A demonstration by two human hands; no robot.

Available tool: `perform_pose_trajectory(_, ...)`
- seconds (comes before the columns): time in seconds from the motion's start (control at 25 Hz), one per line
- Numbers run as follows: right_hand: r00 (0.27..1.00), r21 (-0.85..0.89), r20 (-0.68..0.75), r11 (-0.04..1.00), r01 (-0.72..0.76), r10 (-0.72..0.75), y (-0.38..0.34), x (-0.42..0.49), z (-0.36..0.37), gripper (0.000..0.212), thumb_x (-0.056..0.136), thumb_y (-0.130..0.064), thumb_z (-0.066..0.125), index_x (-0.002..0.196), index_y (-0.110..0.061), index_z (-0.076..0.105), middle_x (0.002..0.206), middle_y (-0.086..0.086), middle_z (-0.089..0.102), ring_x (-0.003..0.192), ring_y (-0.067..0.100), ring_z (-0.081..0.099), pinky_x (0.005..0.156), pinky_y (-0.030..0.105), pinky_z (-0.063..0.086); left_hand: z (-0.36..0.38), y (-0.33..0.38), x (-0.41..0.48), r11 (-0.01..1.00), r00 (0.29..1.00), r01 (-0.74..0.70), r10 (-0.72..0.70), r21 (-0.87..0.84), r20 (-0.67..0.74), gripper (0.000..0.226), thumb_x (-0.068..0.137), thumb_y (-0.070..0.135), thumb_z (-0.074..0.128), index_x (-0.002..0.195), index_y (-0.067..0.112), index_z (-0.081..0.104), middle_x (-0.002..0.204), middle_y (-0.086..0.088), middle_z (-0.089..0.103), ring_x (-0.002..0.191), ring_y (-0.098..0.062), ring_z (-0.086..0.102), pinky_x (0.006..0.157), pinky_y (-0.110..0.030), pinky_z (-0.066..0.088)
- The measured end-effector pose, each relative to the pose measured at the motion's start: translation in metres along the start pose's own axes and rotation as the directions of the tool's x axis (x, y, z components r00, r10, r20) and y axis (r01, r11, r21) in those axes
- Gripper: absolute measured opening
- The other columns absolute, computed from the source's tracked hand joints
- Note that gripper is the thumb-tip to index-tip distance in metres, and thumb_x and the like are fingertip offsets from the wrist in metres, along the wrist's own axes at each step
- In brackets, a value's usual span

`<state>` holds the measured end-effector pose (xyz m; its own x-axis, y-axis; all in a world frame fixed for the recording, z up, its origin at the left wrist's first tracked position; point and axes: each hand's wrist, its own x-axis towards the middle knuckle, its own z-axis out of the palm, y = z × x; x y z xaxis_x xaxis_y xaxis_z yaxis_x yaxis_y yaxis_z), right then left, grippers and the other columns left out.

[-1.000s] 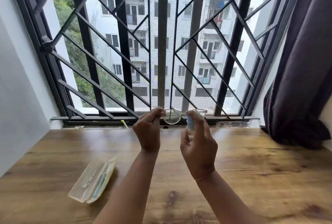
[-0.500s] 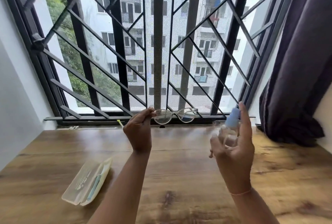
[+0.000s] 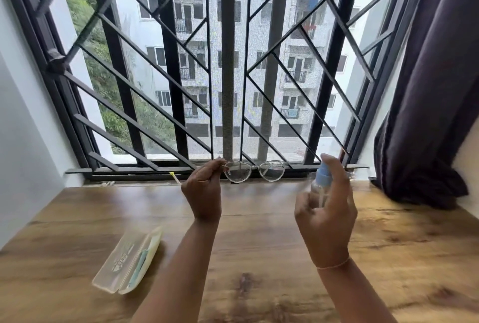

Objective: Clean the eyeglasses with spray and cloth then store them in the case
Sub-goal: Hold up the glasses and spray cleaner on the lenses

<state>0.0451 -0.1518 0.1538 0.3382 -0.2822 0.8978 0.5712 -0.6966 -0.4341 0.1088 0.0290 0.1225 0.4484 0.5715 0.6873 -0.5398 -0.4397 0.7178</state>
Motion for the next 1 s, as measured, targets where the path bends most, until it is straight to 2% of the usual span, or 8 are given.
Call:
perform_pose_trajectory(0.12, 0.997, 0.120, -0.077, 0.993, -0.008, 0.017, 0.009, -0.005, -0.003, 0.073, 0.073, -0.011, 0.054, 0.138, -0.035, 0.032, 0.107, -0.003, 0.058, 0.071, 0.019, 0.063, 0.064, 0.018, 0.047, 0.000, -0.001, 0.000, 1.000, 1.000, 0.000, 0.000, 0.012, -0.002, 0.023, 0.070, 0.002, 0.073, 0.090, 0.012, 0.074, 0.081, 0.006, 0.069, 0.078, -0.004, 0.066, 0.072, -0.028, 0.054)
perform_pose_trajectory(0.2, 0.995, 0.156, -0.097, 0.988, -0.012, 0.027, 0.025, -0.018, -0.005, 0.065, 0.083, -0.026, 0.055, 0.141, -0.027, 0.028, 0.128, -0.012, 0.048, 0.101, 0.006, 0.058, 0.081, 0.017, 0.047, -0.001, -0.001, 0.000, 1.000, 1.000, -0.005, 0.005, 0.010, -0.004, 0.023, 0.069, 0.003, 0.073, 0.090, 0.012, 0.074, 0.081, 0.007, 0.069, 0.077, -0.003, 0.065, 0.071, -0.027, 0.054)
perform_pose_trajectory(0.32, 0.981, 0.093, 0.102, 0.980, -0.177, 0.167, 0.063, -0.050, -0.005, 0.064, 0.089, -0.043, 0.048, 0.140, -0.014, 0.023, 0.136, 0.010, 0.042, 0.119, 0.023, 0.047, 0.099, 0.026, 0.039, -0.002, -0.003, -0.001, 0.999, 1.000, -0.020, 0.020, 0.026, -0.002, 0.021, 0.069, 0.003, 0.074, 0.088, 0.013, 0.075, 0.080, 0.007, 0.070, 0.076, -0.005, 0.066, 0.070, -0.027, 0.053)
perform_pose_trajectory(0.4, 0.908, 0.074, 0.264, 0.932, -0.355, 0.325, 0.086, -0.075, -0.003, 0.057, 0.089, -0.036, 0.055, 0.133, -0.011, 0.029, 0.120, 0.021, 0.050, 0.106, 0.038, 0.053, 0.088, 0.038, 0.046, -0.002, -0.004, -0.001, 0.999, 1.000, -0.019, 0.019, 0.034, -0.002, 0.020, 0.070, 0.003, 0.074, 0.087, 0.012, 0.075, 0.080, 0.007, 0.070, 0.075, -0.006, 0.067, 0.069, -0.029, 0.054)
perform_pose_trajectory(0.52, 0.804, -0.001, 0.397, 0.876, -0.482, 0.443, 0.111, -0.103, -0.003, 0.040, 0.078, -0.005, 0.070, 0.107, -0.006, 0.043, 0.086, 0.015, 0.053, 0.077, 0.041, 0.056, 0.067, 0.036, 0.044, -0.002, -0.004, -0.001, 0.999, 1.000, -0.015, 0.015, 0.044, -0.002, 0.019, 0.070, 0.004, 0.073, 0.086, 0.012, 0.076, 0.079, 0.004, 0.072, 0.075, -0.004, 0.067, 0.068, -0.027, 0.054)
perform_pose_trajectory(0.64, 0.737, -0.040, 0.440, 0.831, -0.554, 0.513, 0.124, -0.114, -0.004, 0.037, 0.071, 0.002, 0.075, 0.092, -0.004, 0.046, 0.079, 0.014, 0.051, 0.073, 0.039, 0.052, 0.063, 0.031, 0.041, -0.002, -0.004, 0.000, 0.999, 1.000, -0.015, 0.015, 0.045, -0.001, 0.018, 0.069, 0.003, 0.073, 0.086, 0.012, 0.076, 0.079, 0.006, 0.071, 0.076, -0.003, 0.066, 0.068, -0.024, 0.053)
perform_pose_trajectory(0.8, 0.744, -0.062, 0.426, 0.837, -0.543, 0.514, 0.130, -0.120, -0.005, 0.046, 0.061, 0.002, 0.082, 0.094, -0.003, 0.051, 0.079, 0.011, 0.057, 0.067, 0.024, 0.053, 0.057, 0.004, 0.037, -0.002, -0.005, 0.000, 1.000, 1.000, 0.015, -0.015, 0.019, 0.001, 0.020, 0.069, -0.001, 0.074, 0.086, 0.011, 0.075, 0.080, 0.003, 0.072, 0.076, -0.005, 0.068, 0.072, -0.025, 0.055)
perform_pose_trajectory(1.0, 0.729, -0.086, 0.426, 0.827, -0.556, 0.535, 0.133, -0.123, -0.005, 0.048, 0.058, -0.003, 0.085, 0.089, -0.012, 0.050, 0.081, 0.004, 0.063, 0.071, 0.022, 0.057, 0.061, 0.023, 0.038, -0.003, -0.006, 0.000, 0.999, 0.999, 0.035, -0.035, 0.025, 0.002, 0.019, 0.069, -0.001, 0.073, 0.085, 0.010, 0.076, 0.080, -0.003, 0.074, 0.076, -0.012, 0.070, 0.071, -0.029, 0.055)
